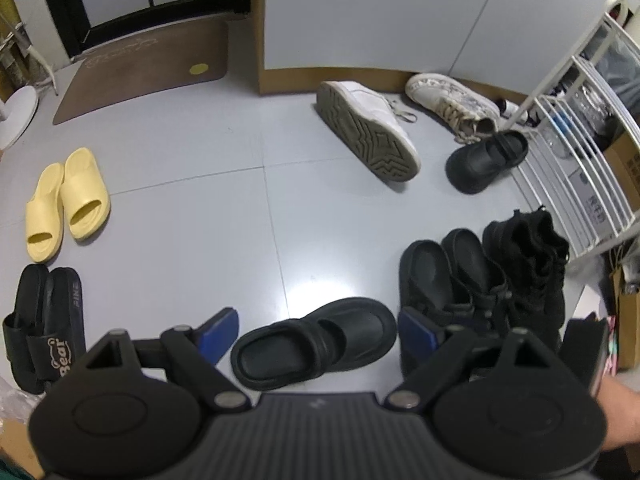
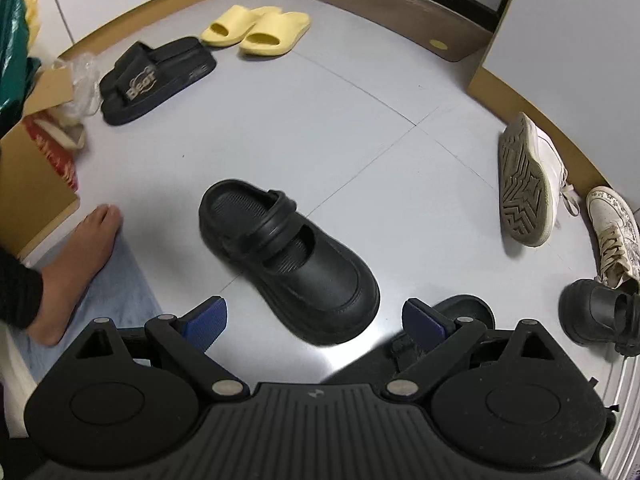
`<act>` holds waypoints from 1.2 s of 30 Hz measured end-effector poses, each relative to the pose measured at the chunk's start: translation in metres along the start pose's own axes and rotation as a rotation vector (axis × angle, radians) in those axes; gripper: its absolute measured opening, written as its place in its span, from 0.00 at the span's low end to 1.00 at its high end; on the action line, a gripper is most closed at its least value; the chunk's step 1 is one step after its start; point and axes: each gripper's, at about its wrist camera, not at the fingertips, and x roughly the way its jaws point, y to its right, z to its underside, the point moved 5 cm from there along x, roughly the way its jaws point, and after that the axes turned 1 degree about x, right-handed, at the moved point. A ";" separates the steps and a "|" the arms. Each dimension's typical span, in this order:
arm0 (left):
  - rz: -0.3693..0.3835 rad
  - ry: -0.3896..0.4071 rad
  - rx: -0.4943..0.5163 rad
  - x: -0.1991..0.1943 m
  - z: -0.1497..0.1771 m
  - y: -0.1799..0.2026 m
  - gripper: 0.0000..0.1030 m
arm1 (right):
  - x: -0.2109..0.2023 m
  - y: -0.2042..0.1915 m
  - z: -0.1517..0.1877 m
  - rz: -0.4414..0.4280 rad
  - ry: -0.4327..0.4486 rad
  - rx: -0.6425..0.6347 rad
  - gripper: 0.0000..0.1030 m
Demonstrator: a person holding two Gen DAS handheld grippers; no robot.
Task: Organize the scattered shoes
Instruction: 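Grasp the black platform clog's heel with the right tool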
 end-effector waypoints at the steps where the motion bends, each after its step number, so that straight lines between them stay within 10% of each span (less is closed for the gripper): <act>1: -0.013 -0.002 -0.011 0.001 0.000 -0.003 0.86 | 0.003 0.002 0.001 -0.001 0.025 0.029 0.95; 11: -0.045 -0.021 0.016 0.012 -0.004 0.005 0.86 | 0.055 -0.002 0.032 0.102 0.033 -0.101 0.95; 18: -0.118 -0.019 0.005 0.030 -0.013 -0.005 0.86 | 0.074 0.004 0.039 0.045 0.211 0.049 0.94; 36: -0.104 -0.039 0.009 0.059 -0.015 0.014 0.86 | 0.114 -0.005 0.037 0.046 0.184 0.066 0.90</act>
